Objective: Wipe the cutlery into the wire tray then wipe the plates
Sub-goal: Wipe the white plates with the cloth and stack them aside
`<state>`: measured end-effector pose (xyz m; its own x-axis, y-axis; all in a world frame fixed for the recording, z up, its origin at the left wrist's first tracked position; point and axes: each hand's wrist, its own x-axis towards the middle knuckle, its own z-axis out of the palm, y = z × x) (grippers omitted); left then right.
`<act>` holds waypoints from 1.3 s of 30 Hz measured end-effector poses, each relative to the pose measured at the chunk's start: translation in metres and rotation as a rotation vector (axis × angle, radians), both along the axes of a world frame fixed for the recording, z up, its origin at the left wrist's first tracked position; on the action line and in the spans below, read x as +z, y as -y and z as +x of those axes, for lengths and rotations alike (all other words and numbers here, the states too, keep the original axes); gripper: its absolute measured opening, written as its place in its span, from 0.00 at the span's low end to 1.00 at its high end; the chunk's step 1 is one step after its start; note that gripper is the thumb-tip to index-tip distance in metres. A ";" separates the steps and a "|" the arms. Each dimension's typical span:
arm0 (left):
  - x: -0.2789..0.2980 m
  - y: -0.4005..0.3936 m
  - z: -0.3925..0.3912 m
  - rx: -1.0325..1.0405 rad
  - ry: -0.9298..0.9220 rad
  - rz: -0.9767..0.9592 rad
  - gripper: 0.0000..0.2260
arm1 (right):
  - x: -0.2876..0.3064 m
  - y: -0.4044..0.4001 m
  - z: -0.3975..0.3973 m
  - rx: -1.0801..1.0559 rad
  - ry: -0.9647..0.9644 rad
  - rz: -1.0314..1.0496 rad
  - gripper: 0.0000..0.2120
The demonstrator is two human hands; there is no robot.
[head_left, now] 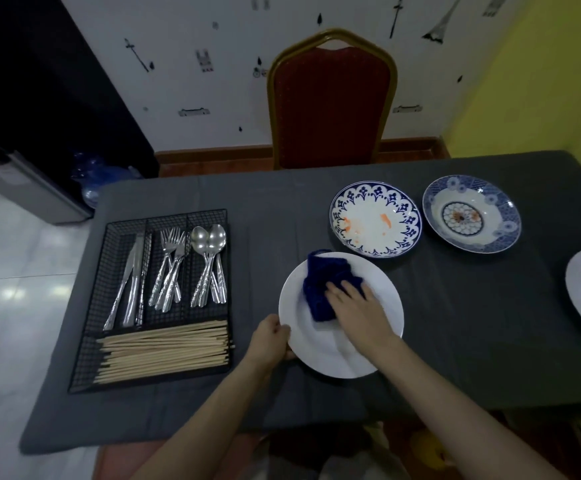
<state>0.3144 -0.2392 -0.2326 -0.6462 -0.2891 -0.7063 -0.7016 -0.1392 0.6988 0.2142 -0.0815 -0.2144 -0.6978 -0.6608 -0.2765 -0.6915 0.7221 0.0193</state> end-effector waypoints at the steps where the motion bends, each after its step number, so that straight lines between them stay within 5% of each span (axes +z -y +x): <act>1: 0.000 0.001 -0.001 -0.001 0.006 0.019 0.10 | 0.002 -0.010 -0.004 -0.022 -0.026 0.017 0.26; 16: -0.001 -0.001 0.003 -0.019 -0.057 0.021 0.10 | 0.016 -0.065 0.010 0.239 0.240 -0.106 0.24; 30: 0.006 -0.001 0.008 -0.008 -0.031 0.108 0.10 | -0.033 -0.001 0.030 0.030 0.097 -0.159 0.30; 39: 0.018 -0.008 0.011 0.016 -0.143 0.084 0.09 | -0.004 -0.042 -0.003 -0.037 -0.064 -0.088 0.21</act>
<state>0.3250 -0.2308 -0.2148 -0.7374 -0.2435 -0.6300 -0.5934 -0.2120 0.7765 0.2114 -0.0391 -0.2181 -0.7364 -0.6541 -0.1728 -0.6637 0.7480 -0.0024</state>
